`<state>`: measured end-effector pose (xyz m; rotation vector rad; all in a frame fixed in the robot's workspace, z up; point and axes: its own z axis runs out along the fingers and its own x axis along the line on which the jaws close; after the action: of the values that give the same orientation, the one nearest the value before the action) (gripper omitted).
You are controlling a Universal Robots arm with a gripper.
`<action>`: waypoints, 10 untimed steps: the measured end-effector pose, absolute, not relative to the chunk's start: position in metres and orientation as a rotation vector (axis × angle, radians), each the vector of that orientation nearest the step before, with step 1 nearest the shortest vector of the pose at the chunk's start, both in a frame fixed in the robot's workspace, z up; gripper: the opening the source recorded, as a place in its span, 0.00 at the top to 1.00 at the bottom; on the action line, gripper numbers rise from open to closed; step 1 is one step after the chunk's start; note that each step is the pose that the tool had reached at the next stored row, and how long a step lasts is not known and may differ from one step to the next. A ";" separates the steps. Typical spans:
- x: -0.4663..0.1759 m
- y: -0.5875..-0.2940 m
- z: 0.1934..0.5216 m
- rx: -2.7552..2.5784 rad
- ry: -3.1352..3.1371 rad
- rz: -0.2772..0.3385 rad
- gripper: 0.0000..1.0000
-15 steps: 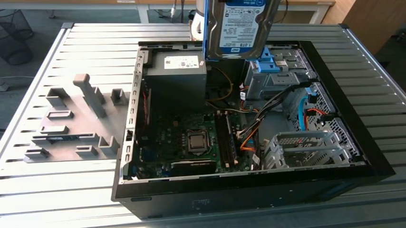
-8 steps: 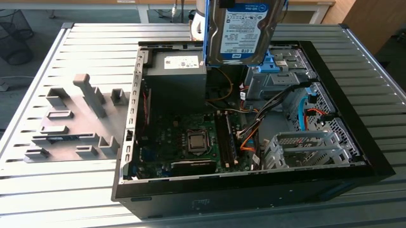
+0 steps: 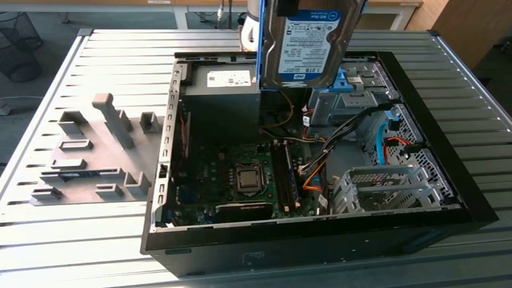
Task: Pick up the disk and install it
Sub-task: 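Insert the disk into the insertion slot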
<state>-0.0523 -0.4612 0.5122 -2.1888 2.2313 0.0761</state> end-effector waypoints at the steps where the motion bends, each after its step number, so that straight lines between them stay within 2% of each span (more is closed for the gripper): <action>1: -0.052 -0.463 0.512 -2.189 2.231 0.076 0.64; 10: -0.053 -0.467 0.512 -2.189 2.231 0.076 0.64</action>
<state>-0.0527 -0.4666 0.5122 -2.1893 2.2309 0.0760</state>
